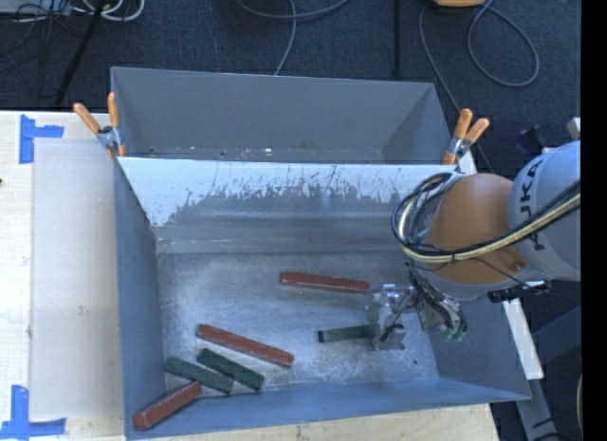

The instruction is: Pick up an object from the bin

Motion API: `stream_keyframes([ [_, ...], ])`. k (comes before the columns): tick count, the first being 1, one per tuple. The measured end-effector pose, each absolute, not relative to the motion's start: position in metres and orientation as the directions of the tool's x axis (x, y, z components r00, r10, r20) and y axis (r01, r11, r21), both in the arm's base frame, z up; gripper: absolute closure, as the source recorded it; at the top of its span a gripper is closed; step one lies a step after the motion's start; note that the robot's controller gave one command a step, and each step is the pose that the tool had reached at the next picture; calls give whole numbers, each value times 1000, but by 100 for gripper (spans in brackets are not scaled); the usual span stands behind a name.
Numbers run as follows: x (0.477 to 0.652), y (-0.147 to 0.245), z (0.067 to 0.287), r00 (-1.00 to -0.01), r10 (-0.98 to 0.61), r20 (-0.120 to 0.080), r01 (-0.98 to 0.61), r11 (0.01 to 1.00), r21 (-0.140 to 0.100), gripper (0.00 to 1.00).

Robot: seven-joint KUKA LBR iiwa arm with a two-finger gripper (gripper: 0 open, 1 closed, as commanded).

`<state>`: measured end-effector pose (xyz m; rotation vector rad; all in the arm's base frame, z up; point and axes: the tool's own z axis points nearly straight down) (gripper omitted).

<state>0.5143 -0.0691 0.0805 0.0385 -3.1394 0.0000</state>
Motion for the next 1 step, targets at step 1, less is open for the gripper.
stream_keyframes([
  [1, 549, -94, 196, -1000, 5, -10, 5, 1000, -2, 100],
])
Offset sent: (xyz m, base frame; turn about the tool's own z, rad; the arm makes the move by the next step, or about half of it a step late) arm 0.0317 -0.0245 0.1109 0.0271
